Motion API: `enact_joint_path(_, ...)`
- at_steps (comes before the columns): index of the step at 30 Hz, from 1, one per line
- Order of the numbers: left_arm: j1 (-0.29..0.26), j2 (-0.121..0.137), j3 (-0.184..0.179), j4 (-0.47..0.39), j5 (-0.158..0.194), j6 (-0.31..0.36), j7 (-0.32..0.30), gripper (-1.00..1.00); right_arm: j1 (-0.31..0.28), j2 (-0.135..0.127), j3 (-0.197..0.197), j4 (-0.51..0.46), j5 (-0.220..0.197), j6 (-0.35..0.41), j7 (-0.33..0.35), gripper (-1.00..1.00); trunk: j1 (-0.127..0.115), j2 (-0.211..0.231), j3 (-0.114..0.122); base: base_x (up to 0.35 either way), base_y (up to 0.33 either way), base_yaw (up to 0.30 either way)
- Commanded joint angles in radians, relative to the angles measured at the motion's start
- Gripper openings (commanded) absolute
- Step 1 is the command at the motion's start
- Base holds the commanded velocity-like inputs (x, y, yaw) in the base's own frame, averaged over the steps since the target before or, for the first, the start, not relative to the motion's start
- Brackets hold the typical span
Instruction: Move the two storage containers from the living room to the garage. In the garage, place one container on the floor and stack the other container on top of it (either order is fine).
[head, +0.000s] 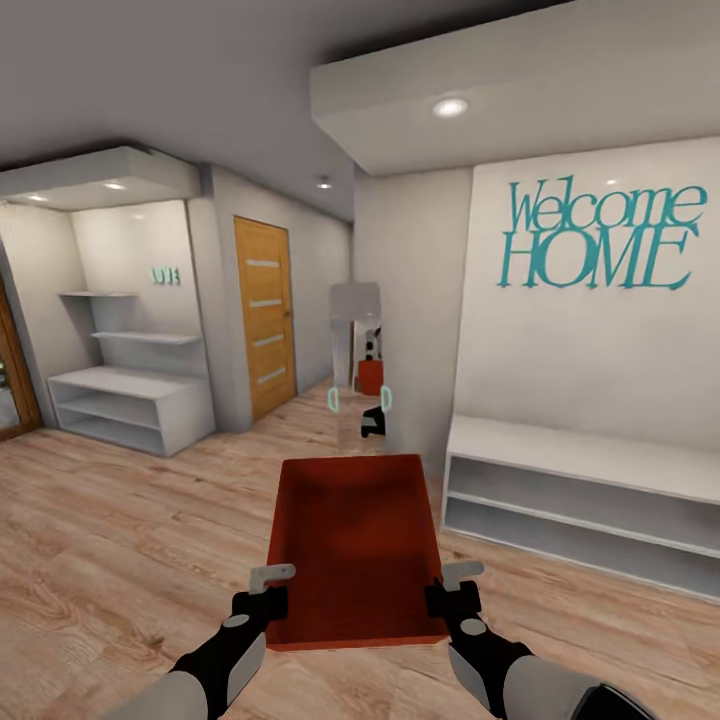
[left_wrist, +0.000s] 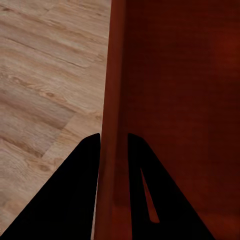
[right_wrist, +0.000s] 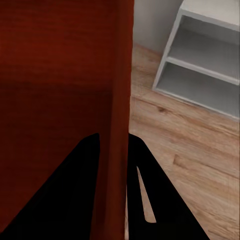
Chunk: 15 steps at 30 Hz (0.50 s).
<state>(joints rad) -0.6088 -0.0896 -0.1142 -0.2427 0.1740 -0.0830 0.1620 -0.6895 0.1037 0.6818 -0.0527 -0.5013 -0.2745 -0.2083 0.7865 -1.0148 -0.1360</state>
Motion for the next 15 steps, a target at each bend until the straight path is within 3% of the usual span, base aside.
enact_joint_path(1, -0.001, 0.005, -0.023, -0.001, -0.005, -0.021, 0.037, -1.0, -0.001, 0.001, -0.076, -0.002, -0.005, 0.005, 0.0, -1.0, 0.001, -0.001, -0.002, 0.322, 0.0, 0.268)
enact_joint_path(15, -0.001, 0.004, -0.023, -0.001, -0.005, -0.021, 0.037, -1.0, -0.001, 0.001, -0.076, -0.002, -0.005, 0.005, 0.0, -1.0, 0.001, -0.001, -0.002, 0.322, 0.0, 0.268)
